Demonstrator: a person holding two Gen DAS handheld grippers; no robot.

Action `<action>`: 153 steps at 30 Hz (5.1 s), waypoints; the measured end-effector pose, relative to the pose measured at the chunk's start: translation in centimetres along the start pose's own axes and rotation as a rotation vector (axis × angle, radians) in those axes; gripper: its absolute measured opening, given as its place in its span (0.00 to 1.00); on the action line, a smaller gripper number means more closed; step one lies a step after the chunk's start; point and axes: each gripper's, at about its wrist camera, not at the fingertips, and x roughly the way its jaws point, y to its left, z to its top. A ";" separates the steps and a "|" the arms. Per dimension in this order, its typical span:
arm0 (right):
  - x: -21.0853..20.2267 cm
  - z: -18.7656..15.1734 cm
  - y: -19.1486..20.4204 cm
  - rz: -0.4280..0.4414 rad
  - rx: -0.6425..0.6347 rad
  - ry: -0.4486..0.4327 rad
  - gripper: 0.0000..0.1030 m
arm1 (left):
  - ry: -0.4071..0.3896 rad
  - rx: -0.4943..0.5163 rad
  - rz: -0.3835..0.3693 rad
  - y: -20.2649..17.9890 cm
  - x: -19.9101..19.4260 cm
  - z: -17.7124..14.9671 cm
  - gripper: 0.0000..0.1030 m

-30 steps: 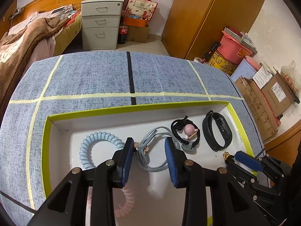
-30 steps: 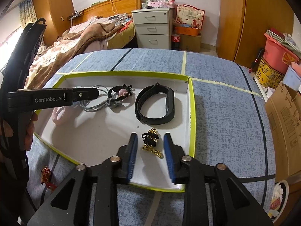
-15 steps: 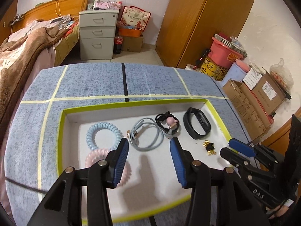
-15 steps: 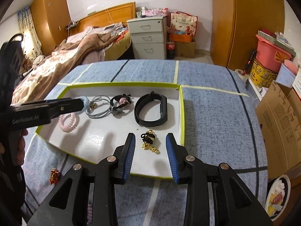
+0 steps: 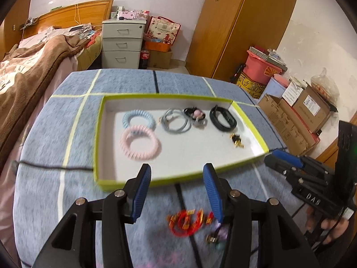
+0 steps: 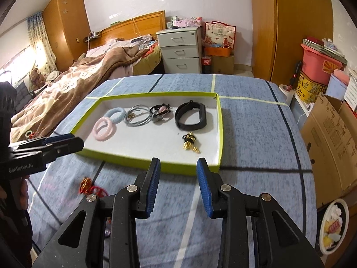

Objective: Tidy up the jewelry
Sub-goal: 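Withdraw both tools from the box toward the remaining ornaments, then grasp the red knotted ornament with the left tool, then grasp the black hair tie with teal bead using the right tool while the left tool holds the red ornament, then carry the red ornament with the left tool while the right tool carries the black tie to the box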

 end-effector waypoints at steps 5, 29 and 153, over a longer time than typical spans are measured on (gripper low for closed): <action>-0.4 -1.3 0.5 0.021 0.006 0.002 0.34 | 0.010 -0.003 -0.005 0.4 -0.7 -2.2 0.49; -1.8 -4.1 1.2 0.027 0.020 -0.011 0.34 | 0.084 0.080 0.005 -0.4 2.0 -4.5 0.54; 2.7 4.6 1.2 0.187 0.041 -0.052 0.04 | -0.040 -0.034 0.103 4.2 0.2 1.5 0.18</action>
